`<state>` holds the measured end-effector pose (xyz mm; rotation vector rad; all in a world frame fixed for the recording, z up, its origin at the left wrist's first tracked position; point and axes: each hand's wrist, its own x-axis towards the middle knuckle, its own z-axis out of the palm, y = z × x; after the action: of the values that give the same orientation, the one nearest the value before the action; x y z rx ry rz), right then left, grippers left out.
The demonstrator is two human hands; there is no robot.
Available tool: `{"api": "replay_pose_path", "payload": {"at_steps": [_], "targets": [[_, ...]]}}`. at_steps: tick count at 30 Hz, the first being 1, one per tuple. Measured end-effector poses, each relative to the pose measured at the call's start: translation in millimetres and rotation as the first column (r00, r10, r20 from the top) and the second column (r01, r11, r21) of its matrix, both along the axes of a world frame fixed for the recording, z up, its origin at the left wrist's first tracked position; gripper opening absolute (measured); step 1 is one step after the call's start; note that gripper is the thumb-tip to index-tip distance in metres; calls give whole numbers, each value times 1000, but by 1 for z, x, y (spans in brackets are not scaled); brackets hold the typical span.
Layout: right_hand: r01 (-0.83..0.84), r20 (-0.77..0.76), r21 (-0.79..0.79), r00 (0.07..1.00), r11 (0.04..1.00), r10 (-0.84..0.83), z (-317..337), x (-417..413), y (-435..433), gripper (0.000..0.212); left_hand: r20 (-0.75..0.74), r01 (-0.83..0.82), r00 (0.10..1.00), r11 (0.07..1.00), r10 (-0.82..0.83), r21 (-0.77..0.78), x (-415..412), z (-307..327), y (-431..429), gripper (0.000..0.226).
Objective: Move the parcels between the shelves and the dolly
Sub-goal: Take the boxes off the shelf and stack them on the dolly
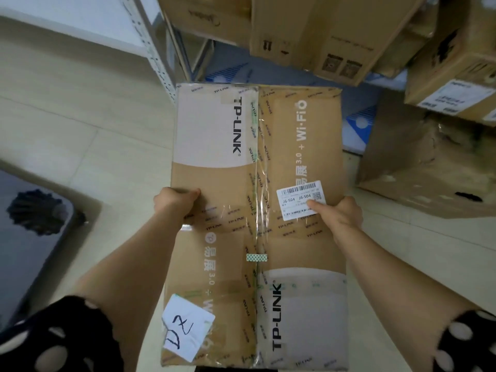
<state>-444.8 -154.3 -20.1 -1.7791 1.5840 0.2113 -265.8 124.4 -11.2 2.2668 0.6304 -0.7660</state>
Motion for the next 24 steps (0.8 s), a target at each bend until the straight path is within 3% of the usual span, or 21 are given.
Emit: {"api": "replay_pose_path", "payload": {"at_steps": [10,17,24], "targets": [[-248,41,-23,968,969,249,45,107,125,84,48,-288,955,955,292,-74,23,41,155,28],[-371,32,-48,927,927,373,61,173,257,82,-6,-450,892,890,451,-78,49,41,311,64],[-511,18,-38,859,859,511,74,239,409,81,-18,-552,833,827,553,-108,66,50,477,65]]}}
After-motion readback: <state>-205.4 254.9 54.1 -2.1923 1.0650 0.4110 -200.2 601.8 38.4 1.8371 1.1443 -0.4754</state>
